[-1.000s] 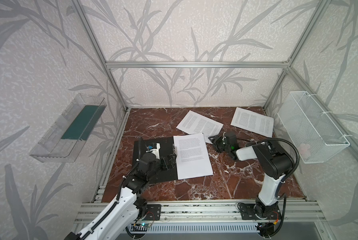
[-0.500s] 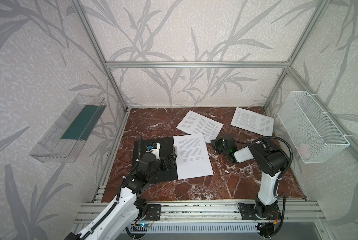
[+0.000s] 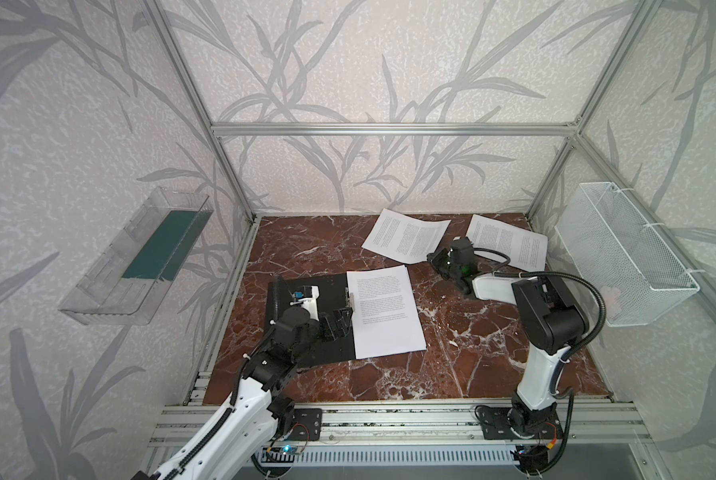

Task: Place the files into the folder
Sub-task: 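Grasp a loose printed sheet with the right gripper and lift it, then carry the sheet over the black folder and lower it with the right gripper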

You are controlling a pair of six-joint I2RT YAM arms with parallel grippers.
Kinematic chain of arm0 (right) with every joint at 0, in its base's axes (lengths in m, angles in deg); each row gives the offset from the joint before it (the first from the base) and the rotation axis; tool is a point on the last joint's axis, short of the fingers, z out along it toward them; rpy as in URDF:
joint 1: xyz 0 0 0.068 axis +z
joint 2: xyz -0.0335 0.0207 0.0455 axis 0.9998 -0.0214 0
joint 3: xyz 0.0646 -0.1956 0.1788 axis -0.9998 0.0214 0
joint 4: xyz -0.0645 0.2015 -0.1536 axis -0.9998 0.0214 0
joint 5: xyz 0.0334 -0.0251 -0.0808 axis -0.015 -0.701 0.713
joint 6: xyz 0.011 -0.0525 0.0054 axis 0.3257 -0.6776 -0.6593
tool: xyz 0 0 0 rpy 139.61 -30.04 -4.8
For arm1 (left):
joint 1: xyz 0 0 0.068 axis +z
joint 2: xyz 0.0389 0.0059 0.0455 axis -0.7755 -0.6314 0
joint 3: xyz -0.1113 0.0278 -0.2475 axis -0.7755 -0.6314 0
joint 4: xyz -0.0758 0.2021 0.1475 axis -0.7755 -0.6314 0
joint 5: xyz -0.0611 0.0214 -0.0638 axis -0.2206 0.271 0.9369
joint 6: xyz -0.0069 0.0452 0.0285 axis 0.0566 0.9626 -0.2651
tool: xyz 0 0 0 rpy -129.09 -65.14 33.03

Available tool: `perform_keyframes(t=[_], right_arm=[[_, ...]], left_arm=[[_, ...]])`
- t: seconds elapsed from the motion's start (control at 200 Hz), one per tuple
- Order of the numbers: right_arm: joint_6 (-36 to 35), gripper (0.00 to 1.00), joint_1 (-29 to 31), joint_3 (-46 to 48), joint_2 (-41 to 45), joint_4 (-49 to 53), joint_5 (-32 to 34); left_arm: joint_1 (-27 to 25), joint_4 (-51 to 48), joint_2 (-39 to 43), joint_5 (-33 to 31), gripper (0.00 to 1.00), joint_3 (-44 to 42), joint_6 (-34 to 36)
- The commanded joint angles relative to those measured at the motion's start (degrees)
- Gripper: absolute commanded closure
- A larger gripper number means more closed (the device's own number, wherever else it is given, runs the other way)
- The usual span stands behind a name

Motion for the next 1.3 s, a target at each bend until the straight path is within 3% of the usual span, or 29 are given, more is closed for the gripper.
perform_keyframes(t=[0.0, 0.17, 0.32, 0.61, 0.805, 1.01, 1.12, 1.3], right_arm=[[-16.9, 1.00, -0.8, -11.2, 4.5, 17.4, -3.9], [-34.9, 1.00, 2.4, -30.4, 5.8, 41.1, -5.5], [-47.9, 1.00, 9.1, -44.1, 4.6, 59.0, -5.0], [-57.6, 1.00, 24.1, -57.2, 6.1, 75.8, -4.7], [-54.6, 1.00, 27.4, -51.1, 13.6, 74.4, -13.0], [-50.7, 1.00, 27.8, -37.0, 23.2, 68.2, -20.4], [-48.8, 1.00, 26.1, -30.0, 26.9, 65.2, -21.1], [-45.2, 1.00, 18.7, -21.3, 27.1, 62.9, -27.1]], left_arm=[[-0.2, 0.9, 0.7, -0.1, 0.01, -0.8, -0.3], [-0.1, 2.0, 1.5, -1.2, 0.01, -1.2, -1.5], [-0.2, 4.8, 2.2, -1.2, 0.01, -2.1, -2.6], [-0.1, 2.0, 3.1, -5.3, 0.01, -1.6, -2.6], [-0.2, -7.0, 11.3, -14.7, 0.01, -1.3, -2.1], [-0.2, -19.3, 28.9, -27.7, 0.01, -1.4, -3.2], [-0.2, -20.9, 32.3, -29.1, 0.01, -1.6, -3.2], [-0.2, -19.8, 28.1, -27.5, 0.01, -1.0, -3.1]])
